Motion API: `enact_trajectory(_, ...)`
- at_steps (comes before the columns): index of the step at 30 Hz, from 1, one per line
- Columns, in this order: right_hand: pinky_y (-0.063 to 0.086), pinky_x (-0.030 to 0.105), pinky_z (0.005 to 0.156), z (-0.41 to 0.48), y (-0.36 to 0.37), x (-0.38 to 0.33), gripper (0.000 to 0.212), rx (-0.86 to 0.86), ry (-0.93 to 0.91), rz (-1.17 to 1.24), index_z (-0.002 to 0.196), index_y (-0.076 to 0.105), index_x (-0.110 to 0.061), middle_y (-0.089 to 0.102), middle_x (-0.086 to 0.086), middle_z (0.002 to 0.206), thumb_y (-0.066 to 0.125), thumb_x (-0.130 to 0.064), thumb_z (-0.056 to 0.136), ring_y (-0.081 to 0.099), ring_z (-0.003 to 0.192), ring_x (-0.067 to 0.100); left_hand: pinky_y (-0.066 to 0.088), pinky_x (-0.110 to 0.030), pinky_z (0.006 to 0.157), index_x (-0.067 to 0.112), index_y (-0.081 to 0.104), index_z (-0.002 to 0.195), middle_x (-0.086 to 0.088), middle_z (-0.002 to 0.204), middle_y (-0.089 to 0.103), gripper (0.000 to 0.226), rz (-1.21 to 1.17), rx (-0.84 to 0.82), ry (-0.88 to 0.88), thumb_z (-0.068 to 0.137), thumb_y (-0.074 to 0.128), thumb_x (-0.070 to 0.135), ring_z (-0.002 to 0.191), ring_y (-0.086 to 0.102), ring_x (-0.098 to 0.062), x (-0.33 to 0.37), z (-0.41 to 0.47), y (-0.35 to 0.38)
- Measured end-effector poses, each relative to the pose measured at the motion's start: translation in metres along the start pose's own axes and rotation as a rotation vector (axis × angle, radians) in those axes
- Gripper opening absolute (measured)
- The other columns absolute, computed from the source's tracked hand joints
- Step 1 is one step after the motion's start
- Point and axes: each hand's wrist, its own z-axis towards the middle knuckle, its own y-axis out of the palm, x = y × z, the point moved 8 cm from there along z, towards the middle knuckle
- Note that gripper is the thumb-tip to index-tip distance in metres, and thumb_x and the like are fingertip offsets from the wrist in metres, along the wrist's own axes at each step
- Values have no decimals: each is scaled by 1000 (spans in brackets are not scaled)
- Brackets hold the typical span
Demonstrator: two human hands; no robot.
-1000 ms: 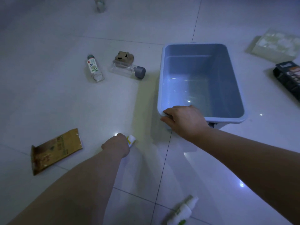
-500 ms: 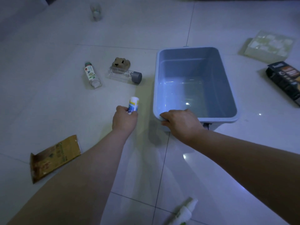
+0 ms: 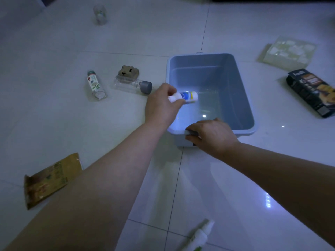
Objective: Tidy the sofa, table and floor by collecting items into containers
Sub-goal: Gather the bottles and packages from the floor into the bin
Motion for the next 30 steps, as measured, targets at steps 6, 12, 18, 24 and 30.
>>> enact_trajectory(6, 26, 28, 68, -15, -9, 24, 25, 29, 17, -8, 89, 65, -23, 66, 1, 85, 49, -42, 91, 62, 84, 26, 36, -38, 94, 27, 62, 118, 0, 115, 64, 29, 608, -299, 253, 89, 56, 24, 114, 54, -24, 5, -10, 43)
enact_trajectory(12, 22, 29, 66, -12, -6, 23, 24, -3, 28, -39, 85, 59, -21, 56, 0, 77, 45, -38, 94, 59, 80, 27, 21, -46, 106, 32, 63, 115, 6, 115, 65, 27, 796, -439, 290, 92, 51, 25, 117, 50, -20, -2, -15, 57)
enact_trajectory(18, 24, 30, 67, 1, -5, 21, 18, -4, 123, -45, 75, 46, -23, 50, -1, 75, 46, -32, 92, 59, 83, 28, 37, -40, 102, 27, 70, 100, 7, 102, 71, 19, 434, -140, 206, 94, 52, 27, 100, 64, -17, 1, -8, 15)
enact_trajectory(24, 34, 34, 76, 9, 1, 12, 18, 8, 133, -62, 100, 60, -22, 65, 1, 101, 47, -32, 91, 58, 101, 27, 49, -32, 82, 20, 68, 102, -1, 98, 73, 20, 224, 193, -35, 94, 50, 21, 95, 66, -24, -57, -10, -44)
enact_trajectory(30, 43, 32, 68, -1, -22, -19, 29, 290, -111, -88, 103, 68, -21, 69, 0, 94, 72, -24, 74, 62, 86, 28, 47, -32, 80, 11, 68, 102, -8, 108, 70, 24, 336, 2, -293, 96, 47, 22, 101, 63, -29, -133, -27, -43)
